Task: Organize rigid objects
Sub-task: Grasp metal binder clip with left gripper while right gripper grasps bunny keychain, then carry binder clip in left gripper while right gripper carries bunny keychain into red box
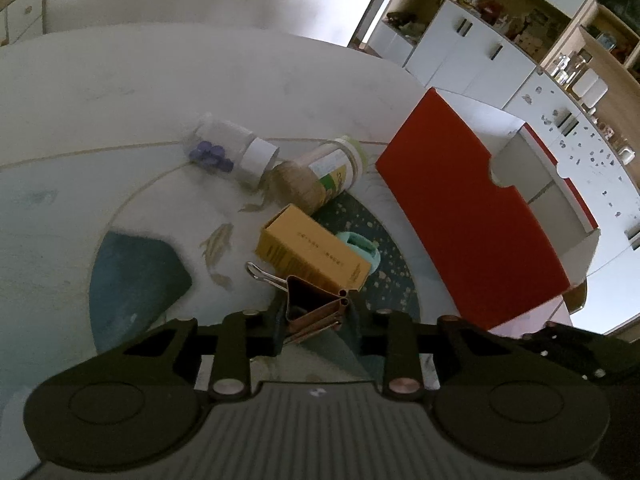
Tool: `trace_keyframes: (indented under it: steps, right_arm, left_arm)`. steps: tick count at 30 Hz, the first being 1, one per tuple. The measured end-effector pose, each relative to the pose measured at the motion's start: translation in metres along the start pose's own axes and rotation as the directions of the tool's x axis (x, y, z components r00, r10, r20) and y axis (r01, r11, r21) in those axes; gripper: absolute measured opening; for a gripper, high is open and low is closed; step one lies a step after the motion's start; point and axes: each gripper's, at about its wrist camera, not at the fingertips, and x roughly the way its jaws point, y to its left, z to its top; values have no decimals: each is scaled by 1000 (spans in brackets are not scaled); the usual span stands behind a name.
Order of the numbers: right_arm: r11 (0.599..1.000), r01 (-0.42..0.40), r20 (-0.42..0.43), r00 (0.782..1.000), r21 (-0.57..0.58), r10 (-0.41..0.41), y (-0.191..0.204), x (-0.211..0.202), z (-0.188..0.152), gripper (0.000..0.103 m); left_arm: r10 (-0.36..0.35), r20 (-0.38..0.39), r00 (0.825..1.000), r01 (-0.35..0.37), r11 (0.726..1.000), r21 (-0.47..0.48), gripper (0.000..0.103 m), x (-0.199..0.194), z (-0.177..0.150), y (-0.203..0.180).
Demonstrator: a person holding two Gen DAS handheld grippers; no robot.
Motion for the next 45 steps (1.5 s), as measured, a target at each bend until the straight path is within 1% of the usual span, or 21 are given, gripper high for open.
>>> trace_keyframes:
  steps: [6,11,17,25,34,40,45]
  right_arm:
    - [999,26,22,999,30,-26,-2,-25,4,59]
    - [998,39,38,998,54,-41,-6,-42,13,59]
    - [996,68,53,996,58,-71,-20,-63,26,59]
    - [992,121,90,988,38,-124,-48,-83,47,59]
    - [990,144,128,981,13,-144,-91,-93,63,59]
    - [989,148,136,980,-1,-146,-121,-91,71,59]
    - [989,150,129,981,-5,-148,-151,-84,75,59]
  left_arm:
    - [-23,6,1000,23,1000,0,29,-17,-4,2]
    - [-55,28,998,54,998,35,29,-39,-1,-6]
    - [-82,39,996,78,993,88,29,-61,7,-25]
    - [-116,69,991,104,982,158,29,-76,25,-59]
    - [-140,104,985,116,971,209,29,-73,47,-102]
    - [-140,120,983,110,967,229,29,-60,63,-134]
    - [-133,122,984,99,964,248,29,-41,73,-160]
